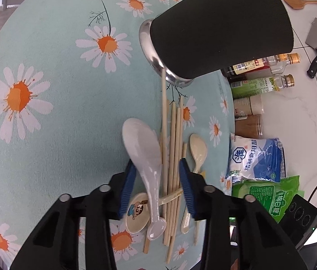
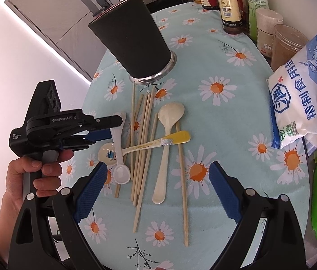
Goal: Organize utensils
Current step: 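Lower the left tool onto the white ceramic spoon and close on it, then grasp the yellow-handled spoon with the right tool while the left tool holds the white spoon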
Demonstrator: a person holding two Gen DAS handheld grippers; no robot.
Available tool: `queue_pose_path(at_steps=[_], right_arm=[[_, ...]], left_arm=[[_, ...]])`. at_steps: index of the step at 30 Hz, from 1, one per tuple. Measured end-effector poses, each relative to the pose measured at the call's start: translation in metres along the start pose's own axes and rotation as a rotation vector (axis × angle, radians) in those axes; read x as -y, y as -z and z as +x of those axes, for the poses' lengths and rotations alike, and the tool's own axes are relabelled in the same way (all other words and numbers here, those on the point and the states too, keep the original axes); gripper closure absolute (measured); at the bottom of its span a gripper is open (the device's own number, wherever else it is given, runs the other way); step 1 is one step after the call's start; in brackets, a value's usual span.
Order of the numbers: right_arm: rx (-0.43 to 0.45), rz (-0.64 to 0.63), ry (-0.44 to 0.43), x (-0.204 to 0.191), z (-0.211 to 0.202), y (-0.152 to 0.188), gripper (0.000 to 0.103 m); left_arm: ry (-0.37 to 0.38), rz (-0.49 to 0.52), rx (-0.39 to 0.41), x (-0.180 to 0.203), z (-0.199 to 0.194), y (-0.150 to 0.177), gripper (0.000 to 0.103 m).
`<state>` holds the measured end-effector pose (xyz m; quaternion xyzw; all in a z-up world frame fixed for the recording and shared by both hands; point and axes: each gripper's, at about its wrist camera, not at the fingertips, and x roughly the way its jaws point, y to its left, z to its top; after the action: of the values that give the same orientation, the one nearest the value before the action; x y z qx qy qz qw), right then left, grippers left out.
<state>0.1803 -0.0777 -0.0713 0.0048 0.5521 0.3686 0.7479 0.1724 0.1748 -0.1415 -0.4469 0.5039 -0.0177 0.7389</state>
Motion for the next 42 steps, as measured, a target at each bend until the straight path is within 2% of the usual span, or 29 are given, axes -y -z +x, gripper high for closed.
queue_pose_path(at_steps=[3,9,13,15,18,20,22,25,33,39,42], right_arm=[[-0.006,-0.008,0.005,-0.002,0.001,-0.003,0.012],[-0.020,-0.018,-0.004,-0.006,0.006,-0.008,0.012],[-0.053,0.012,-0.053,-0.008,0.014,-0.011,0.012],[-0.074,0.041,-0.090,-0.008,0.019,-0.012,0.013],[-0.107,0.102,-0.134,-0.004,0.029,-0.013,0.019],[-0.134,0.172,-0.177,0.003,0.037,-0.013,0.023],[-0.164,0.263,-0.231,0.012,0.047,-0.013,0.030],[-0.184,0.380,-0.293,0.024,0.058,-0.013,0.034],[-0.149,0.587,-0.357,0.041,0.080,-0.010,0.051],[-0.104,0.667,-0.366,0.049,0.093,-0.006,0.063],[-0.072,0.690,-0.377,0.052,0.092,-0.006,0.063]], left_arm=[[-0.005,-0.003,-0.004,-0.002,0.002,0.000,0.081],[0.001,-0.006,0.000,-0.005,0.002,0.000,0.084],[0.023,-0.004,-0.004,-0.004,0.000,0.000,0.088],[0.031,0.008,-0.003,-0.001,-0.002,0.001,0.093],[0.045,0.017,0.000,0.002,-0.005,0.001,0.093],[0.053,0.022,-0.002,0.003,-0.007,0.002,0.093],[0.061,0.026,-0.001,0.004,-0.010,0.002,0.093],[0.069,0.033,0.003,0.005,-0.017,0.004,0.093],[0.051,0.088,0.014,0.009,-0.035,0.010,0.093],[0.047,0.117,0.004,0.013,-0.043,0.011,0.093],[0.051,0.130,-0.001,0.015,-0.045,0.011,0.093]])
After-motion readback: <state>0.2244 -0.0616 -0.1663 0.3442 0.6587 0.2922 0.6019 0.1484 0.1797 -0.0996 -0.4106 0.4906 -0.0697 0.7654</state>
